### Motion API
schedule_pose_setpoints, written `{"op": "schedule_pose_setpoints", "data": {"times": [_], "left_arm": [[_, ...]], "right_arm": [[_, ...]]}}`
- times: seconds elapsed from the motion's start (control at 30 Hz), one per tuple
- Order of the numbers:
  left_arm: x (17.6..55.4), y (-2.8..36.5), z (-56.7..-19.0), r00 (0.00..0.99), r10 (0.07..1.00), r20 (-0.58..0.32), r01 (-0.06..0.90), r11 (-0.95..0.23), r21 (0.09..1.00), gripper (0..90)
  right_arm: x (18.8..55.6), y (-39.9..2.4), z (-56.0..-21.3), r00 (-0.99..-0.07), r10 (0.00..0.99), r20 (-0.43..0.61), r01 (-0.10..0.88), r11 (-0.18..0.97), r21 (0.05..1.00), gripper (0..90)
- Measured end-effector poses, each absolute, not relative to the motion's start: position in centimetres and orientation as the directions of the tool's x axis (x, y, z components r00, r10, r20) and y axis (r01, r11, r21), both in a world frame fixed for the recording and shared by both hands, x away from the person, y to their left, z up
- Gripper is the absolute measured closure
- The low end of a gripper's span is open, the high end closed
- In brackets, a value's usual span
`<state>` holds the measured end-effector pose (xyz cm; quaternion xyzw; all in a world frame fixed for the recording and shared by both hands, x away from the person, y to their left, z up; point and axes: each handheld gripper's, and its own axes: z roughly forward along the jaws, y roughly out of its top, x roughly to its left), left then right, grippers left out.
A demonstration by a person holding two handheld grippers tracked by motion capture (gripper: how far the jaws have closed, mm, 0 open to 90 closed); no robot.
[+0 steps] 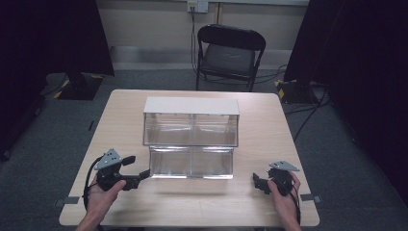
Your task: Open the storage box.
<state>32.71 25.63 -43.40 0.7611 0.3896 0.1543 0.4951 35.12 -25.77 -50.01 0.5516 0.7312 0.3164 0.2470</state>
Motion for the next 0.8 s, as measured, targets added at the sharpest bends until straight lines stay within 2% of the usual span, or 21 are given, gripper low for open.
{"op": "schedule_pose_setpoints", "data": {"times": [0.23, 0.8], "left_arm": [[32.4, 24.4, -43.5, 0.684, 0.718, -0.126, 0.415, -0.241, 0.877, 16.2], [32.6, 22.1, -45.6, 0.718, 0.690, -0.090, 0.434, -0.342, 0.833, 16.0]], "right_arm": [[35.1, -25.8, -50.0, -0.270, 0.963, -0.012, 0.650, 0.192, 0.735, 13.0], [35.1, -25.8, -50.0, -0.269, 0.963, -0.011, 0.651, 0.190, 0.735, 13.0]]}}
